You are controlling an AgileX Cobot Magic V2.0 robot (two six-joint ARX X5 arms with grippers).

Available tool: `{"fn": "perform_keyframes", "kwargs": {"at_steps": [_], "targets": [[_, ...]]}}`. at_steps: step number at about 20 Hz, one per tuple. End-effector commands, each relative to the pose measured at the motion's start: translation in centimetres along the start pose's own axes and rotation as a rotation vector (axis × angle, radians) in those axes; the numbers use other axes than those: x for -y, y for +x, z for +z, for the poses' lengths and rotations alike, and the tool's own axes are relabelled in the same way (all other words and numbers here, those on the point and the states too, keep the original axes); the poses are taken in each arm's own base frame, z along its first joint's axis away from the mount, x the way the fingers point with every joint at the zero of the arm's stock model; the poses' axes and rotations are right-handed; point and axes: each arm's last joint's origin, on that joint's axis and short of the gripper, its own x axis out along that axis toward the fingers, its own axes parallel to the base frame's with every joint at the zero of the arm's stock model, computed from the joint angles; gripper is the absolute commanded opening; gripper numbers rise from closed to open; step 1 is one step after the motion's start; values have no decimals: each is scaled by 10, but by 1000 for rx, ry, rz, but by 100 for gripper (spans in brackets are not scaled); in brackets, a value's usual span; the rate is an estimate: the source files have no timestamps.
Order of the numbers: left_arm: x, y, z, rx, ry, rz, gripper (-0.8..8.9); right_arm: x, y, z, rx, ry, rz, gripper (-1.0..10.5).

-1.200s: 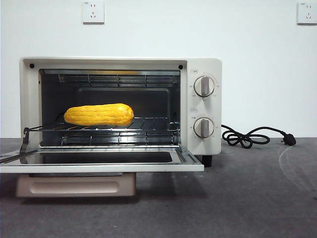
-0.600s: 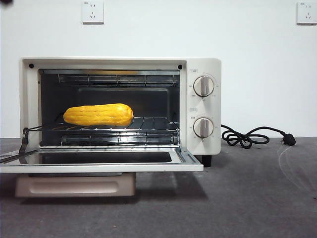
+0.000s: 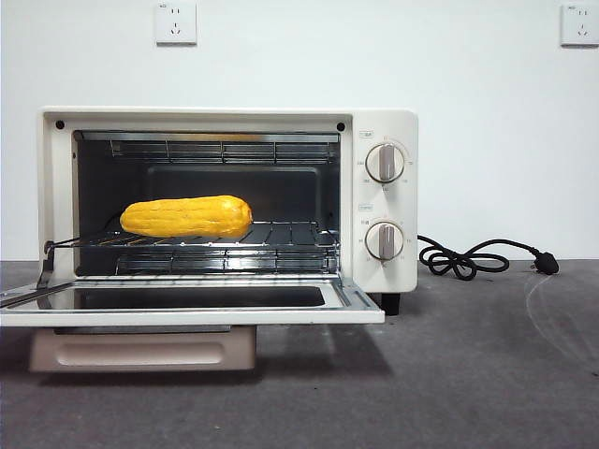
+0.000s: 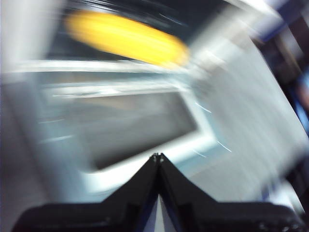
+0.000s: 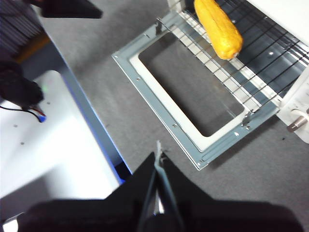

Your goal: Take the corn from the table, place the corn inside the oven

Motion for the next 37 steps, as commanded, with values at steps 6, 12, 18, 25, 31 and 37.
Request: {"fn": "perform_keyframes", "kwargs": {"at_steps": [6,12,18,25,31,37], "targets": [[-41,17,-1,-60,-201,55,-9,38,2,-16,-4,28,46,-16],[-78,41,-11,-197,-364,160,-9,56,4,-23,27,86,68,-16],[-100,62,-24,-299,-461,166,-9,56,4,-23,28,85,68,-16],[-101,92,-37,-430,-467,81,-9,56,4,-22,33,81,66,-16],[-99,96,-34,-393,-505,-118,-9,56,4,-22,34,81,65,-16],[-96,95,-28,-378,-533,-196,-8,56,4,-22,33,82,65,-16]]}}
